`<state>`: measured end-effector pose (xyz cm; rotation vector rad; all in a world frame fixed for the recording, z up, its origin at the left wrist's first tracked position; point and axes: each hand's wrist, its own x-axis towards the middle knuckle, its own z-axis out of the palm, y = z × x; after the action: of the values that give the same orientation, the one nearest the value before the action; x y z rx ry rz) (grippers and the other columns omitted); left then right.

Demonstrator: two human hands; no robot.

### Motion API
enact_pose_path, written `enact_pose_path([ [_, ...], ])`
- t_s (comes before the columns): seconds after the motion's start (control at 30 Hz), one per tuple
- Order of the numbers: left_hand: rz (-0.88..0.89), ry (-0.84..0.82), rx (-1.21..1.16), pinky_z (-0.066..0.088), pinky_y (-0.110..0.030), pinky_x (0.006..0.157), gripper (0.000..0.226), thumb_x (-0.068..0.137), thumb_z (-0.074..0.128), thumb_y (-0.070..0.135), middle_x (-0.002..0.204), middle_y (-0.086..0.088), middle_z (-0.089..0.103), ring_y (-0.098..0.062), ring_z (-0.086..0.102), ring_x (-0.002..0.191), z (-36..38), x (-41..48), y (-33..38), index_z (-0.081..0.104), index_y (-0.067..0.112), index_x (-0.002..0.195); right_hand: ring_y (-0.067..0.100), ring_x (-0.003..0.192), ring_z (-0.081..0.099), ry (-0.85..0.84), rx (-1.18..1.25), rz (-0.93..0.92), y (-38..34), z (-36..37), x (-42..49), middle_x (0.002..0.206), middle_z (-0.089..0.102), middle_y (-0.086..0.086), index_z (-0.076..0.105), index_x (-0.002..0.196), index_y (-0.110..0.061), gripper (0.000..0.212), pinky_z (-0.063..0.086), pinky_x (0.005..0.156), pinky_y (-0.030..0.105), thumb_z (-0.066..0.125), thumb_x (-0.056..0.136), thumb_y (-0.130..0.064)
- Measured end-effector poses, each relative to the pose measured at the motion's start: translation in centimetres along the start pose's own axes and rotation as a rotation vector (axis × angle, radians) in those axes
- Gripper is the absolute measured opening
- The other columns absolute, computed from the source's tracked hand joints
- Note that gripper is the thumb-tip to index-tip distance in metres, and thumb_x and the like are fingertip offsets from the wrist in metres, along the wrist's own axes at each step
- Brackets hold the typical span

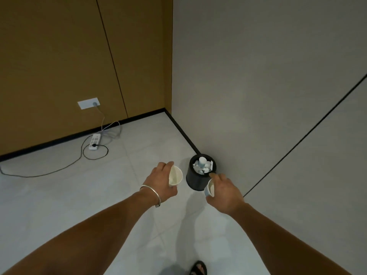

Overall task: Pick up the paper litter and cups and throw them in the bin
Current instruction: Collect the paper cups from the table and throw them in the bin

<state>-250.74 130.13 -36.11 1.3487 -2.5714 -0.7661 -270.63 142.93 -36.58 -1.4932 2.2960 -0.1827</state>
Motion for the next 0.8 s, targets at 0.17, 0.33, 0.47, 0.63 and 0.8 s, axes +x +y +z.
enact_pose_path([
  [0.17,-0.040,0.017,-0.051,0.048,-0.036,0.091,0.094,0.070,0.071,0.034,0.133,-0.003,0.036,-0.024,0.045,0.116,0.3,7.7,1.7,0.019,0.025,0.147,0.025,0.121,0.045,-0.016,-0.037,0.016,3.5,-4.2,8.0,0.138,0.040,0.004,0.027,0.147,-0.020,0.077,0.043,0.097,0.034,0.067,0.083,-0.036],
  [0.33,-0.043,-0.010,-0.047,0.048,-0.035,0.090,0.085,0.070,0.072,0.034,0.134,-0.002,0.036,-0.025,0.046,0.115,1.6,16.8,0.4,0.029,0.022,0.143,0.025,0.118,0.047,-0.054,-0.056,0.039,5.2,-5.5,16.7,0.136,0.041,0.004,0.030,0.144,-0.020,0.077,0.044,0.093,0.035,0.069,0.080,-0.035],
  [0.47,-0.036,-0.111,-0.044,0.048,-0.034,0.091,0.083,0.070,0.073,0.035,0.135,-0.002,0.038,-0.025,0.047,0.116,2.8,24.8,-0.5,0.030,0.022,0.141,0.025,0.118,0.047,-0.108,-0.053,0.081,6.2,-5.4,22.8,0.136,0.040,0.005,0.028,0.145,-0.021,0.078,0.048,0.093,0.036,0.069,0.081,-0.035],
  [0.63,-0.071,-0.170,-0.100,0.044,-0.035,0.093,0.088,0.070,0.073,0.034,0.136,-0.004,0.036,-0.027,0.046,0.117,4.3,33.3,-0.3,0.025,0.023,0.144,0.024,0.120,0.046,-0.143,-0.074,0.094,8.5,-6.2,29.9,0.138,0.038,0.003,0.027,0.145,-0.023,0.076,0.048,0.092,0.038,0.067,0.082,-0.036],
  [0.8,-0.128,-0.178,-0.126,0.045,-0.035,0.093,0.094,0.070,0.073,0.033,0.136,-0.006,0.036,-0.028,0.045,0.117,7.6,38.6,-0.6,0.019,0.024,0.146,0.024,0.120,0.045,-0.181,-0.082,0.074,11.2,-5.4,36.8,0.139,0.037,0.003,0.027,0.145,-0.021,0.075,0.047,0.091,0.036,0.066,0.083,-0.037],
])
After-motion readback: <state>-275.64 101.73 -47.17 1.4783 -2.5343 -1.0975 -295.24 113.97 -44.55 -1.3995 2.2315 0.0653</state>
